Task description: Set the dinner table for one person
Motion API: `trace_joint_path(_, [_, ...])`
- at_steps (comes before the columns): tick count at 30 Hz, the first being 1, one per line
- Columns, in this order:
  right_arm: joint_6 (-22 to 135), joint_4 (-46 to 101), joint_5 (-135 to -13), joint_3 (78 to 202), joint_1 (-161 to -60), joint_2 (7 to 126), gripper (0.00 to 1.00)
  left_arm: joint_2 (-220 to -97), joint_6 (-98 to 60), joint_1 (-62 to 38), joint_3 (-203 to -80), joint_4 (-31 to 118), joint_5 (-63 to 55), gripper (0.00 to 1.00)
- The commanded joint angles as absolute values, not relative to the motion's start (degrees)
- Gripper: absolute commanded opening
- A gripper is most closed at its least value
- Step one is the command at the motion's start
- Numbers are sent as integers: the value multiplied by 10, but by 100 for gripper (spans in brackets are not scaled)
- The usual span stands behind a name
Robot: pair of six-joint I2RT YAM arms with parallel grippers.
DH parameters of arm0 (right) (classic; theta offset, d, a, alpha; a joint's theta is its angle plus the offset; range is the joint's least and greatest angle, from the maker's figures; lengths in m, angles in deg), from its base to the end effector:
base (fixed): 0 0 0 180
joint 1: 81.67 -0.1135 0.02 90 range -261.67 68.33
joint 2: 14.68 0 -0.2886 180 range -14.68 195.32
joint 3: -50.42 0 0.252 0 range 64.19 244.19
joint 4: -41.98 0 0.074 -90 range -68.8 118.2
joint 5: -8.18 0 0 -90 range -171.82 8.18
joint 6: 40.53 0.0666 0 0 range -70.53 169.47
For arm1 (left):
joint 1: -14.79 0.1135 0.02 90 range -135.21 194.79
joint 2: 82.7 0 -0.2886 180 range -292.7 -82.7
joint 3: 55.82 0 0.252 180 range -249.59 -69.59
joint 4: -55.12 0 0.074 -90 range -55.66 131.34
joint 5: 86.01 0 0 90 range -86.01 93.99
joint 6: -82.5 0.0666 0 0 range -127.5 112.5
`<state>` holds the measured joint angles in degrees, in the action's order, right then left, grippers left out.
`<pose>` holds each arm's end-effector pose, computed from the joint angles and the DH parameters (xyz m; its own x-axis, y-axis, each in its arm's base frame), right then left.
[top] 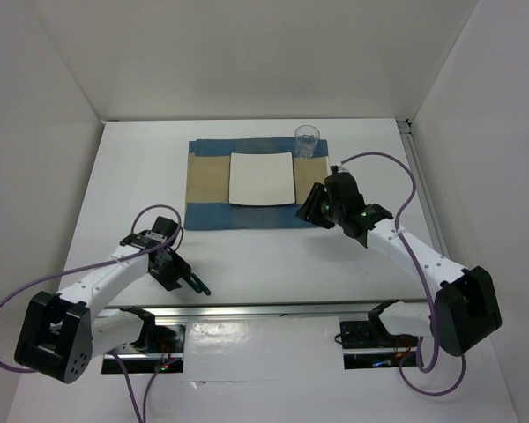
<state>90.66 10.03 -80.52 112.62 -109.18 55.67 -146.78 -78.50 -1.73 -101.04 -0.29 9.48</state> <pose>0.2476 0.1306 0.2590 -0.7442 0.3548 -0.5660 0.0171 0.8572 0.5147 0.1651 -0.0423 0.1566 -0.5446 -0.8202 -0.1753 -0.7885 0.5719 -0.2264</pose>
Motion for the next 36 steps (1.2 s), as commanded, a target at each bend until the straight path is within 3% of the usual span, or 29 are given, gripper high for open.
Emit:
trace_joint_path(1, [894, 112, -808, 1144, -1095, 560, 47, -1477, -803, -24, -1005, 2, 101, 50])
trace_joint_path(17, [878, 117, -802, 1154, -1095, 582, 47, -1505, -813, -35, -1011, 13, 108, 50])
trace_joint_path(24, [878, 122, -797, 1160, -1084, 592, 46, -1499, -813, -35, -1011, 2, 118, 46])
trace_joint_path(29, [878, 127, -792, 1160, -1084, 592, 46, -1499, -813, -35, -1021, -11, 129, 32])
trace_joint_path(36, [878, 127, -792, 1160, -1079, 598, 46, -1449, -819, -35, -1069, -95, 165, 0])
